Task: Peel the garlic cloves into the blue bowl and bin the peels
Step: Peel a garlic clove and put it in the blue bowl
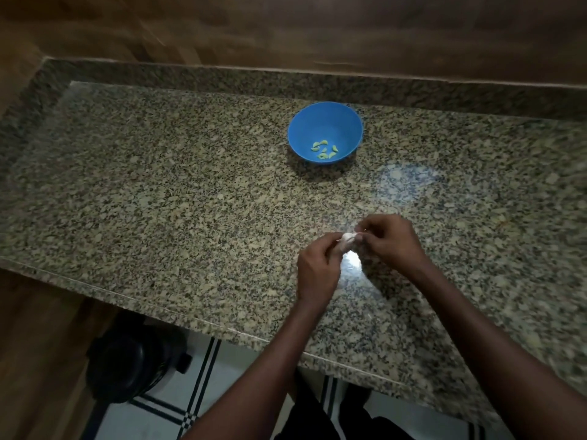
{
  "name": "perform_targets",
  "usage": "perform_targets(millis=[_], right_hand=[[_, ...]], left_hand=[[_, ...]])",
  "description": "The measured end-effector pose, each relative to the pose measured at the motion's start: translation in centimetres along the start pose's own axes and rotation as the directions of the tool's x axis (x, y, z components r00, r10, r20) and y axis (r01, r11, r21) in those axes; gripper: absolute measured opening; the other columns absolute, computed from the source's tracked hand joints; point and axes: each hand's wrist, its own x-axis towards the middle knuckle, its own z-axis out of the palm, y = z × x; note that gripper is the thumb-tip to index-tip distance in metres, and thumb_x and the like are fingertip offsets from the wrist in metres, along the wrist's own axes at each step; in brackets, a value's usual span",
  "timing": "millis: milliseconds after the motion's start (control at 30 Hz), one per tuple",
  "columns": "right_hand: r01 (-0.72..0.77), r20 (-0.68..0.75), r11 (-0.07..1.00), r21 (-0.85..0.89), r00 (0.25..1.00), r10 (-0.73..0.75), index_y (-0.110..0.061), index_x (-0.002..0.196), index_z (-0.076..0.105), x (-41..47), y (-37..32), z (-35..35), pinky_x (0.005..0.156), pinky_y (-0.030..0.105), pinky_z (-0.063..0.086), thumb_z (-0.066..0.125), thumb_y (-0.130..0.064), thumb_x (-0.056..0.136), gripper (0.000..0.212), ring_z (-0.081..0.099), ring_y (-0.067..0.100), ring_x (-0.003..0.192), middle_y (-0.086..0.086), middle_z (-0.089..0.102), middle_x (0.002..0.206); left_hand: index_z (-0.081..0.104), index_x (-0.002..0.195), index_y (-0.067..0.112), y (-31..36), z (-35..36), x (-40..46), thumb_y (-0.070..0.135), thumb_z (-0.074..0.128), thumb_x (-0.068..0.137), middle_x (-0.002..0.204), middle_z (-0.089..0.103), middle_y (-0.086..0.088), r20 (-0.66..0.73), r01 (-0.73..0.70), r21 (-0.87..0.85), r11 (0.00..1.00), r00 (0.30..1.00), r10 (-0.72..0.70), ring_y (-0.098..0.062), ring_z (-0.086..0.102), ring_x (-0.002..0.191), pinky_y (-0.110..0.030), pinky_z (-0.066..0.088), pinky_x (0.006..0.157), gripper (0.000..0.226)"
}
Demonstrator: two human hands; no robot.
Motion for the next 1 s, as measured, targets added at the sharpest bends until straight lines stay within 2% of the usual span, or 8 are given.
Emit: perform_targets(millis=[100,233,400,467,600,733,900,1000], right_hand=[[-0.12,0.089,0.862,0.493,0.992,0.087,0.005,0.101,0.069,-1.9,-0.3,-1.4,0.061,0.031,0.061,0.07,0.004,0.091,0.01,0.073,0.022,0.063,0.014,0.075,0.071],[-0.187,0.12,0.69,0.699,0.982,0.145,0.009,0.104,0.067,-4.9,-0.6,-2.0,0.07,0.031,0.063,0.074,-0.002,0.088,0.02,0.075,0.032,0.078,0.026,0.075,0.092],[-0.216,0.132,0.612,0.76,0.975,0.181,0.006,0.107,0.07,-5.9,-1.0,-2.4,0.069,0.026,0.06,0.073,-0.005,0.089,0.022,0.073,0.027,0.08,0.02,0.076,0.094],[-0.226,0.136,0.619,0.752,0.972,0.191,0.006,0.108,0.071,-6.0,-1.1,-2.7,0.07,0.027,0.06,0.075,-0.004,0.087,0.023,0.073,0.031,0.084,0.021,0.076,0.097],[-0.287,0.199,0.646,0.707,0.958,0.208,0.007,0.105,0.068,-6.0,-1.7,-3.7,0.075,0.032,0.064,0.072,-0.001,0.088,0.019,0.075,0.036,0.089,0.024,0.076,0.099],[-0.355,0.267,0.643,0.678,0.935,0.235,0.007,0.098,0.066,-5.6,-1.8,-4.0,0.072,0.032,0.063,0.065,0.004,0.092,0.008,0.075,0.03,0.079,0.025,0.075,0.095],[-0.43,0.284,0.585,0.687,0.901,0.328,0.009,0.11,0.066,-4.6,-1.0,-3.2,0.069,0.031,0.057,0.061,-0.003,0.095,0.019,0.066,0.023,0.073,0.025,0.07,0.1],[-0.425,0.224,0.608,0.671,0.897,0.38,0.006,0.108,0.067,-4.6,0.0,-2.8,0.067,0.034,0.058,0.059,-0.006,0.097,0.018,0.066,0.027,0.074,0.028,0.069,0.101]], left_hand=[[0.075,0.116,0.017,2.1,-0.8,-0.6,0.018,0.074,0.095,0.093,0.079,-0.003,0.118,0.243,-0.34,0.908,0.969,-0.215,-0.019,0.076,0.081,-0.042,0.065,0.073,0.021],[0.075,0.109,0.009,4.0,-1.4,-1.1,0.009,0.08,0.088,0.093,0.079,-0.008,0.176,0.271,-0.457,0.847,0.961,-0.213,-0.023,0.078,0.085,-0.039,0.064,0.071,0.022],[0.073,0.102,0.013,4.9,-1.4,-1.4,0.009,0.085,0.082,0.095,0.079,-0.003,0.157,0.224,-0.41,0.884,0.972,-0.174,-0.019,0.077,0.09,-0.038,0.065,0.078,0.024],[0.072,0.101,0.015,5.0,-1.5,-1.3,0.01,0.087,0.08,0.096,0.078,-0.001,0.16,0.186,-0.38,0.906,0.978,-0.134,-0.018,0.076,0.091,-0.039,0.064,0.08,0.026],[0.074,0.114,0.017,5.6,-2.2,-1.1,0.009,0.086,0.081,0.1,0.075,0.002,0.196,0.116,-0.297,0.948,0.979,-0.058,-0.009,0.072,0.09,-0.026,0.062,0.075,0.036],[0.077,0.11,0.012,5.9,-2.6,-0.9,0.005,0.084,0.081,0.1,0.074,0.003,0.242,0.054,-0.265,0.963,0.97,0.012,-0.007,0.071,0.087,-0.025,0.061,0.075,0.031],[0.077,0.112,0.017,5.4,-2.3,-0.2,0.008,0.084,0.083,0.099,0.078,0.002,0.269,0.121,-0.304,0.945,0.962,-0.036,-0.011,0.074,0.089,-0.031,0.064,0.076,0.031],[0.076,0.115,0.018,3.5,-1.5,0.6,0.008,0.081,0.086,0.102,0.077,0.003,0.195,0.117,-0.227,0.967,0.978,-0.073,-0.004,0.072,0.086,-0.023,0.061,0.07,0.031]])
